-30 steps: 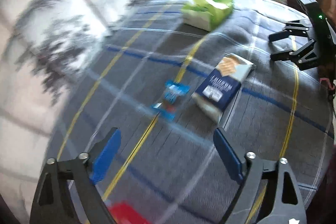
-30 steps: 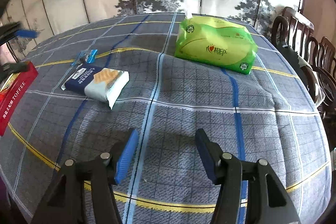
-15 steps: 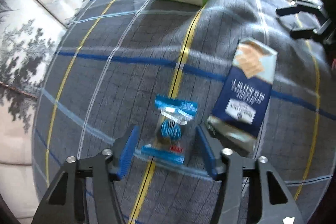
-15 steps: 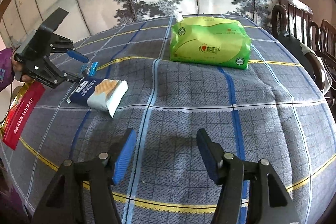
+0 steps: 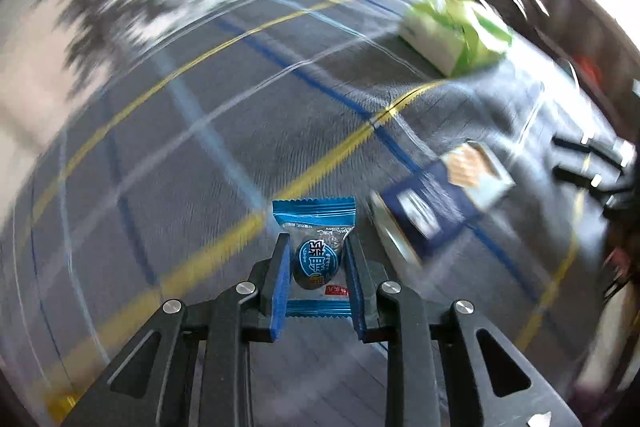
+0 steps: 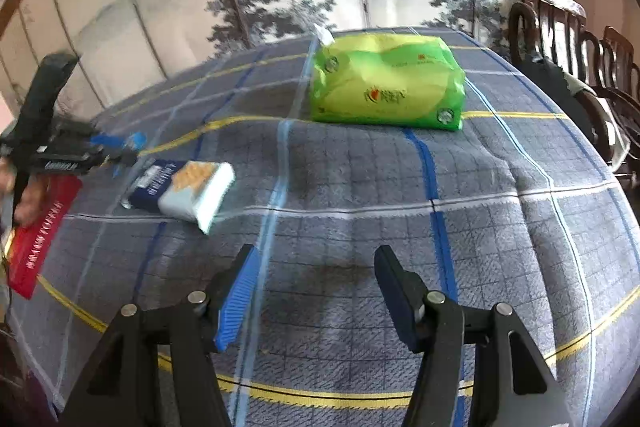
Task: Organize snacks
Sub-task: 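Grasp the blue-wrapped round cake with the left gripper and lift it, then grasp the blue soda cracker packet with the right gripper while the left gripper carries the cake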
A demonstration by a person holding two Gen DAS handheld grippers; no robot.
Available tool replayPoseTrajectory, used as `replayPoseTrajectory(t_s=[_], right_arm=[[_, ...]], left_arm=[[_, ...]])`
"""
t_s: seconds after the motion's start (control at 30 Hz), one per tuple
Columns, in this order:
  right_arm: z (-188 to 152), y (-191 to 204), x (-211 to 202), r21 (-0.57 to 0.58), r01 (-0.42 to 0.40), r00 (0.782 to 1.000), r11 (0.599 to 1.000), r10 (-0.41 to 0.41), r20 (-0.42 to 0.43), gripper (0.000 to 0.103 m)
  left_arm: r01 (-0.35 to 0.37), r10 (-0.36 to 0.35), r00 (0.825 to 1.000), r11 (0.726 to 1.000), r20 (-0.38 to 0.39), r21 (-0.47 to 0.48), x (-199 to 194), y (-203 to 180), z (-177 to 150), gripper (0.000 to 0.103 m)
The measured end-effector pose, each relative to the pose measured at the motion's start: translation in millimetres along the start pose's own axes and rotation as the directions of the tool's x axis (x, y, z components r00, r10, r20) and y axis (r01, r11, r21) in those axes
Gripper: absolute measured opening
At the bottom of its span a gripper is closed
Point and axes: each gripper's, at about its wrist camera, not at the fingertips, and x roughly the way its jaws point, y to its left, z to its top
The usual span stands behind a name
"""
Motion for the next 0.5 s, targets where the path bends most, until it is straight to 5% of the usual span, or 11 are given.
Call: replayPoseTrajectory(t_s=[0.07, 0.2, 0.3, 0.4, 0.5], right_arm=[[1, 6, -4, -0.044, -0.073, 0.997, 0.996, 0.074, 0.015, 0.061], [16, 42, 1, -0.221, -0.224, 0.974, 0.949, 0.213, -0.072, 0.061], [38, 80, 14, -0.429, -0.214, 0.977, 0.878, 0.186, -0.106, 0.061], [62, 106, 44, -0.509, -0.302, 0.949, 0.806, 0.201, -0.245, 0.061], [71, 134, 68, -0.622, -0.293, 0.947, 0.726, 0.128, -0.296, 0.061]], left_arm=[[0.033, -0.032, 0.999, 0.992, 0.014, -0.124, -19, 1, -24, 0.022], [0.037, -0.031, 0.999, 0.973, 0.031, -0.227, -47, -14, -68, 0.023], [0.048, -0.038, 0.998, 0.965, 0.043, -0.258, -59, -25, -90, 0.023], [0.05, -0.035, 0.997, 0.965, 0.063, -0.259, -73, -33, -104, 0.023], [0.048, -0.027, 0.996, 0.963, 0.08, -0.267, -81, -35, -110, 0.023]])
